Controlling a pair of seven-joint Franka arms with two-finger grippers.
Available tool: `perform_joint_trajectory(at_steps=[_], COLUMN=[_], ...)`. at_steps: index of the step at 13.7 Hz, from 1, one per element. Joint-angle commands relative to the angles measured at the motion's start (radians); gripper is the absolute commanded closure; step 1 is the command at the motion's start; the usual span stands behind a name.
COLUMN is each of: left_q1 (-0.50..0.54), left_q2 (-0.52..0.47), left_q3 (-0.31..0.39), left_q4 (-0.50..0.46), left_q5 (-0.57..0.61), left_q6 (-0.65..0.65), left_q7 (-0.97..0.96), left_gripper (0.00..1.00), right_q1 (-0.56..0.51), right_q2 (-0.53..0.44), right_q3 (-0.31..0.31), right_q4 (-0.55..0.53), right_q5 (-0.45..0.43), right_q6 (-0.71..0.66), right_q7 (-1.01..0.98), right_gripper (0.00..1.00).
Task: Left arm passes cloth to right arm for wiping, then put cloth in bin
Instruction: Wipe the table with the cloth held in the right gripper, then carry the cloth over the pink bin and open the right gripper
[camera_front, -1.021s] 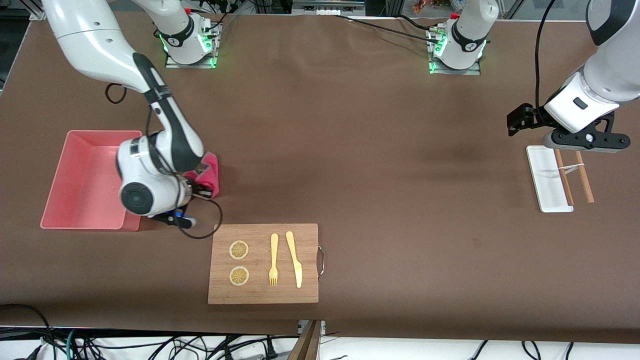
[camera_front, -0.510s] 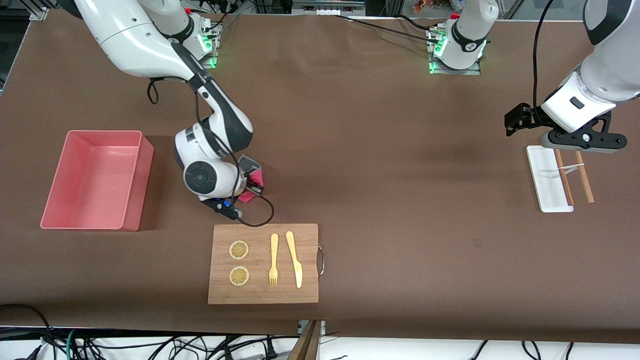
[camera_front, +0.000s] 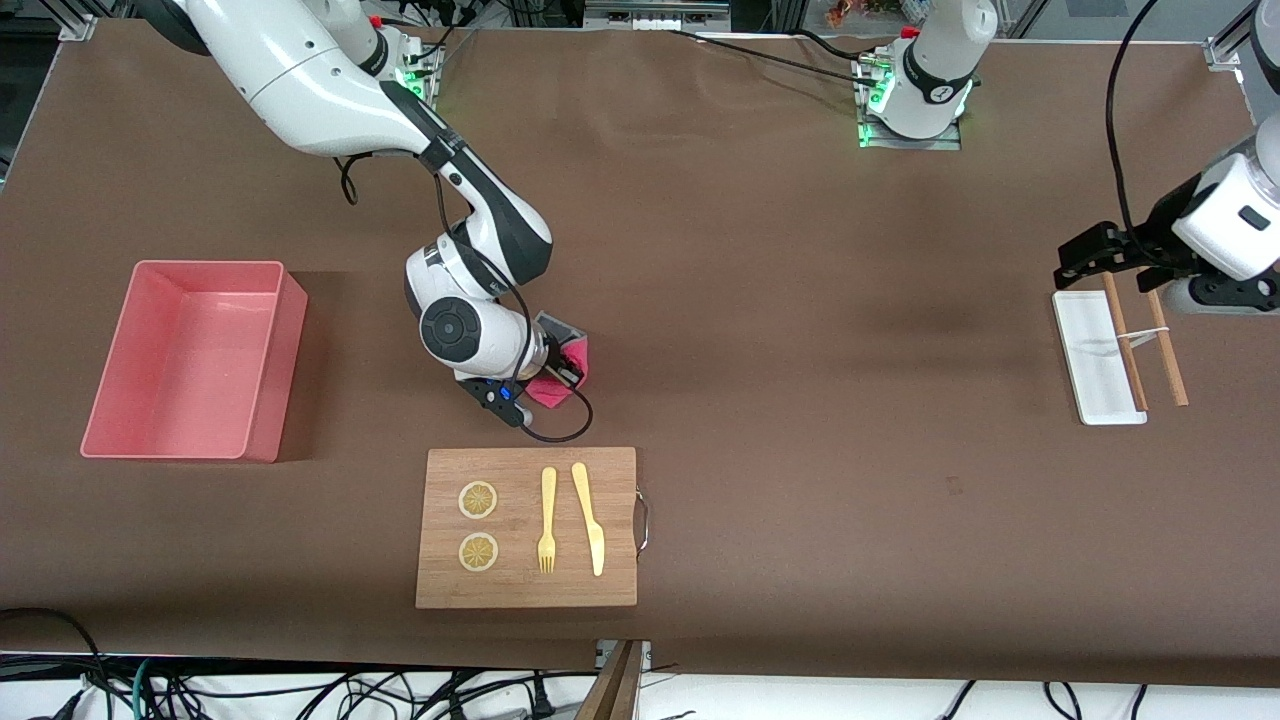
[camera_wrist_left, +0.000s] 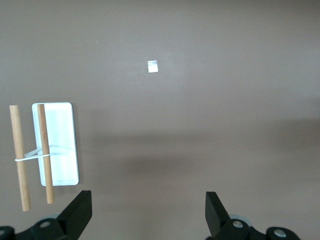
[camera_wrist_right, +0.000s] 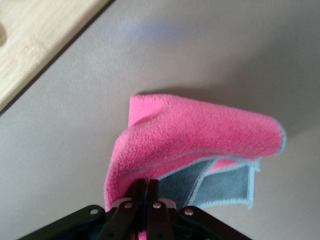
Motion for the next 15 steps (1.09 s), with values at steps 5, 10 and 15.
perform_joint_trajectory(at_steps=[5,10,15], left_q1=[-0.013,0.002,0.031], left_q2=[0.039,0.119,0.116], left_q3=[-0.009,-0.003,-0.001], left_q4=[0.064,0.089,0.115], left_q5=[0.063,0.032,0.023], left_q6=[-0.027,-0.023,-0.026], left_q7=[0.013,0.010,0.006], left_gripper=[0.00,0.00,0.00], right_q1=[-0.089,-0.136,-0.175], right_q2=[-0.048,-0.112,-0.253], right_q3=[-0.193,-0.343,-0.356], right_q4=[-0.004,0.006,0.142], right_q5=[0.001,0.004,0.003], right_q6=[-0.217,-0.309,-0.681], right_q7=[-0.482,-0.854,-0.929], right_gripper=[1.00,1.00,1.00])
